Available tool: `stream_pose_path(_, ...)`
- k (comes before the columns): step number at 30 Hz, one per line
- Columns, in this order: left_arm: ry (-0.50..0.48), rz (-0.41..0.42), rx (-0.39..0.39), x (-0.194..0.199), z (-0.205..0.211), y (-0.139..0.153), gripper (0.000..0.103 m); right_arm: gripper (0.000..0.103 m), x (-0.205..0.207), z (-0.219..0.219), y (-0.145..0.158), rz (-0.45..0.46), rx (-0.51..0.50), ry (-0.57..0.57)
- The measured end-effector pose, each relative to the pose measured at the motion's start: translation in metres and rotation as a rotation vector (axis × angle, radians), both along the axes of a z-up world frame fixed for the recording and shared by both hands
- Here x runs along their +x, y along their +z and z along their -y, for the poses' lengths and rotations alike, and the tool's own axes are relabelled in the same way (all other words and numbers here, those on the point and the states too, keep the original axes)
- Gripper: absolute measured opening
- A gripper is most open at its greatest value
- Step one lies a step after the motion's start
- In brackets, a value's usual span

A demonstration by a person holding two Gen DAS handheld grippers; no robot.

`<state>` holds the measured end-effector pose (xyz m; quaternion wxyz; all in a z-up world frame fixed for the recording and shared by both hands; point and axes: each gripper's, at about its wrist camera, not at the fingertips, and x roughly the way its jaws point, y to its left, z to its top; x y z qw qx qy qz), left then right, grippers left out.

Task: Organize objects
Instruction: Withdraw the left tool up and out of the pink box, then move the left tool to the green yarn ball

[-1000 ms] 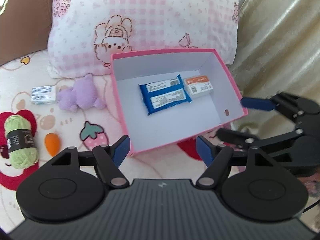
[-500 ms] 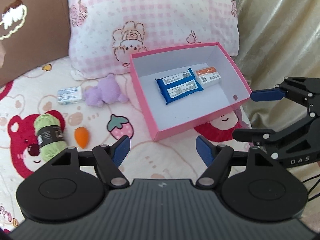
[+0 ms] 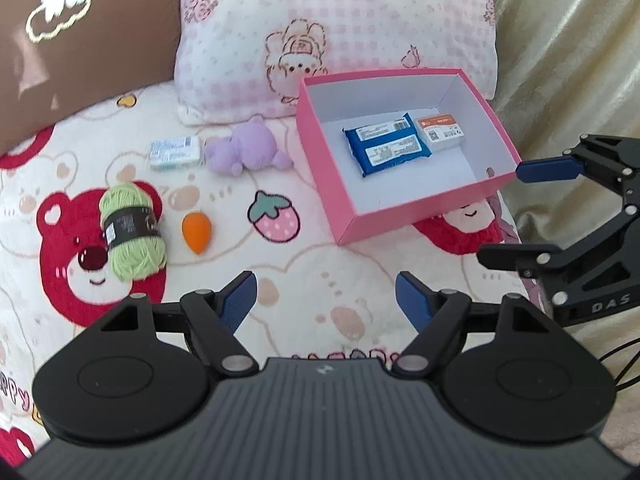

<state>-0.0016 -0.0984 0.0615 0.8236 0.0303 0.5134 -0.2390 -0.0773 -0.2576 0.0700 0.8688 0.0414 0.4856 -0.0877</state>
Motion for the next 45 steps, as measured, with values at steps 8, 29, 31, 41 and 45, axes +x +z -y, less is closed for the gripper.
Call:
stream_pose_path(8,0.013,-0.034,-0.032,-0.006,-0.029,-0.008,0.091,0.091,0.019,-0.032,-0.006,-0.03,-0.03,0.085)
stream_pose_path(29,0.117,0.02,-0.141,0.016,-0.121,-0.038,0.091,0.09,0.071,-0.084,-0.03,0.04,-0.033,0.259)
stream_pose_path(31,0.138,0.039,-0.16,0.022,-0.123,-0.043,0.091,0.09,0.08,-0.084,-0.034,0.044,-0.007,0.267)
stream_pose_path(41,0.195,0.055,-0.209,0.051,-0.135,-0.069,0.093,0.09,0.117,-0.088,-0.068,-0.012,0.078,0.307)
stream_pose_path(45,0.21,0.016,-0.243,0.056,-0.144,-0.086,0.093,0.089,0.129,-0.088,-0.078,-0.002,0.098,0.359)
